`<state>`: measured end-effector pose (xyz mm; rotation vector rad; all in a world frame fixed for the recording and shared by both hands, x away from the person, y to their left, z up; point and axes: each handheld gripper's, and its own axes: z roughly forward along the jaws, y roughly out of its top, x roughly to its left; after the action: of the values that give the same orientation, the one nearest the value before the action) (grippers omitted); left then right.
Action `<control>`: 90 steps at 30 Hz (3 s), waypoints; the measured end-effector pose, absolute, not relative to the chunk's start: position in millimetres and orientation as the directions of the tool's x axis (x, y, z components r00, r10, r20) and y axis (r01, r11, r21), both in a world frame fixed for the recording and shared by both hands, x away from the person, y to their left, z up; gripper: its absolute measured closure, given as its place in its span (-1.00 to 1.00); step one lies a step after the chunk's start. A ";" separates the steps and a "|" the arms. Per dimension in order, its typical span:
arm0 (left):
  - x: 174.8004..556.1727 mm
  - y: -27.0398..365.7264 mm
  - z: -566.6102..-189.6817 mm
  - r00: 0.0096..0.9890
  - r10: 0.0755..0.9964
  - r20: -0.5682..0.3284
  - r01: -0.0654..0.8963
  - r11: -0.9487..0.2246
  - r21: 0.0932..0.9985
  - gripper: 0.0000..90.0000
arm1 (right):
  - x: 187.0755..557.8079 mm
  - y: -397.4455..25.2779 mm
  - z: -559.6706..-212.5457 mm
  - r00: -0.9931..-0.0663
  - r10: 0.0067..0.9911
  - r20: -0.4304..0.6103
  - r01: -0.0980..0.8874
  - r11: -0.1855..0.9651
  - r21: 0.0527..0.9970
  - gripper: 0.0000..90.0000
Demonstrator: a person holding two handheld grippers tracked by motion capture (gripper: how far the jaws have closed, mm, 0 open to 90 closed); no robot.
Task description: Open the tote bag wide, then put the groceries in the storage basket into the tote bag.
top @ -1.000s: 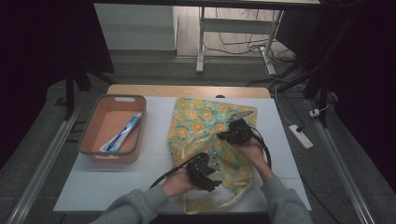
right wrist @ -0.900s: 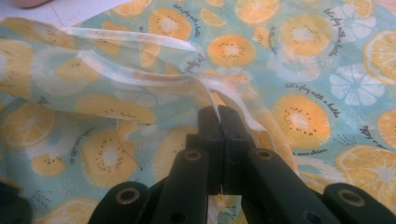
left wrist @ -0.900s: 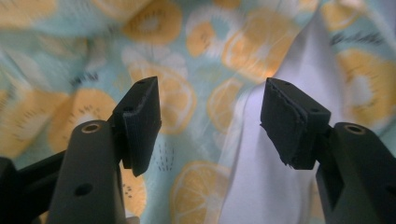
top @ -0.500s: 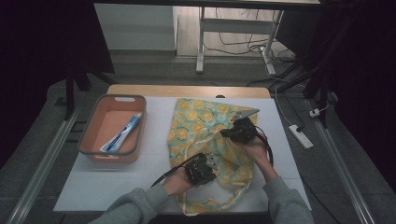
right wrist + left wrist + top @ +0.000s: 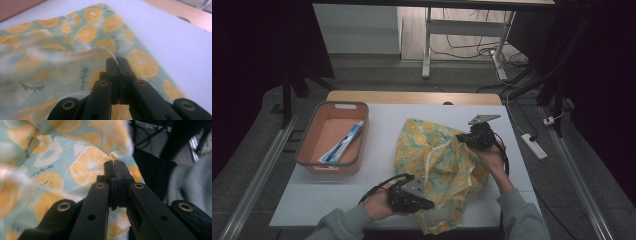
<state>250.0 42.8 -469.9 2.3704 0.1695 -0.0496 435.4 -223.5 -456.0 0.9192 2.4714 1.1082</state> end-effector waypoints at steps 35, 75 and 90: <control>331.3 98.2 -437.9 0.768 0.641 0.004 0.417 -0.505 0.755 0.98 | 414.9 -235.3 -437.1 -0.798 0.602 0.025 0.393 0.489 0.779 0.97; 339.4 165.4 -404.4 0.697 0.717 -0.022 0.455 -0.418 0.786 -0.23 | 414.5 -215.9 -451.1 -0.823 0.568 0.018 0.378 0.523 0.764 0.97; 350.4 197.0 -408.8 0.612 0.791 0.003 0.519 -0.404 0.753 -0.27 | 413.9 -215.1 -450.5 -0.825 0.565 0.012 0.373 0.528 0.763 0.97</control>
<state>350.4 197.0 -408.8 2.0974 1.0278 0.4700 413.9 -215.1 -450.5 0.7914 2.5319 1.1790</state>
